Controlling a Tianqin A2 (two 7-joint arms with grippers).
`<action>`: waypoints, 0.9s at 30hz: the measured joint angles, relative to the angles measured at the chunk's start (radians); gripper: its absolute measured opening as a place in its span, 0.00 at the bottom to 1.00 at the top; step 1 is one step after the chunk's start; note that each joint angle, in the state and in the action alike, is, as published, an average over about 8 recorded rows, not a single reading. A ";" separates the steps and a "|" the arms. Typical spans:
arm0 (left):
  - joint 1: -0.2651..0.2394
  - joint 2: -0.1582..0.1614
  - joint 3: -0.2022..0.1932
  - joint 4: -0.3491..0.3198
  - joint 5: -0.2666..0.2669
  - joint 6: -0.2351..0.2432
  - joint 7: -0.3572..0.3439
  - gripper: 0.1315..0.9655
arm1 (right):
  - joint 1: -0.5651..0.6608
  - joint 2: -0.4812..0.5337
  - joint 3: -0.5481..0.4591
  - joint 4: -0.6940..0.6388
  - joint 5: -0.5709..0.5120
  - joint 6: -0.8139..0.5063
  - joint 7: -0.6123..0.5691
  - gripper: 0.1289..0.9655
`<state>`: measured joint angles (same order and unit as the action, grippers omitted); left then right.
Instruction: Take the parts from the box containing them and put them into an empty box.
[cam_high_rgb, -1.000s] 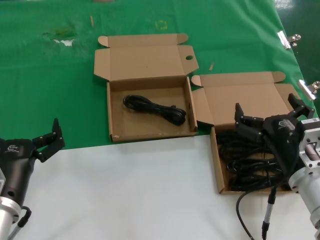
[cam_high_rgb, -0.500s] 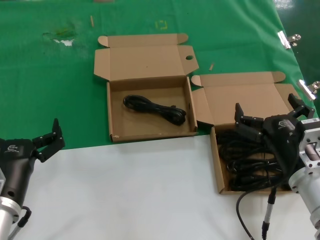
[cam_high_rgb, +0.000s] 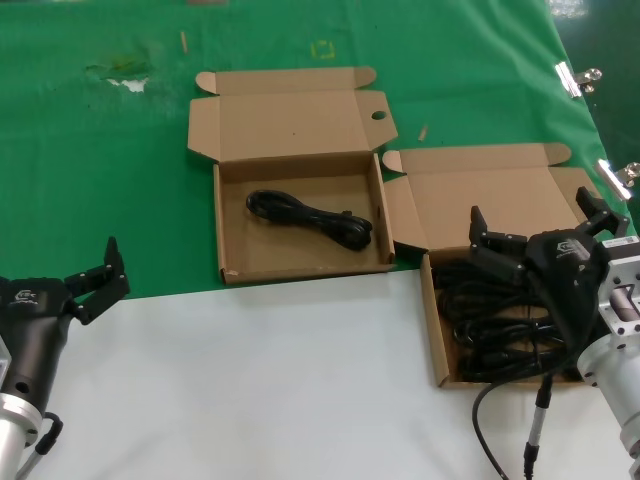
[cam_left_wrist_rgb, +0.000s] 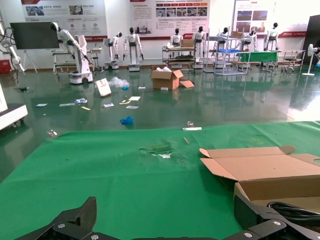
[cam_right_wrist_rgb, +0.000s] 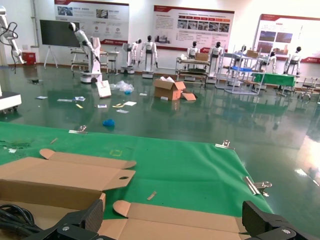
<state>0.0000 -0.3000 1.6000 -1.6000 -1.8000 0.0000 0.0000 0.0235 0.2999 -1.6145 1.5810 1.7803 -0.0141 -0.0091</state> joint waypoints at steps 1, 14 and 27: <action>0.000 0.000 0.000 0.000 0.000 0.000 0.000 1.00 | 0.000 0.000 0.000 0.000 0.000 0.000 0.000 1.00; 0.000 0.000 0.000 0.000 0.000 0.000 0.000 1.00 | 0.000 0.000 0.000 0.000 0.000 0.000 0.000 1.00; 0.000 0.000 0.000 0.000 0.000 0.000 0.000 1.00 | 0.000 0.000 0.000 0.000 0.000 0.000 0.000 1.00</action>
<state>0.0000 -0.3000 1.6000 -1.6000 -1.8000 0.0000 0.0000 0.0235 0.2999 -1.6145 1.5810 1.7803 -0.0141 -0.0091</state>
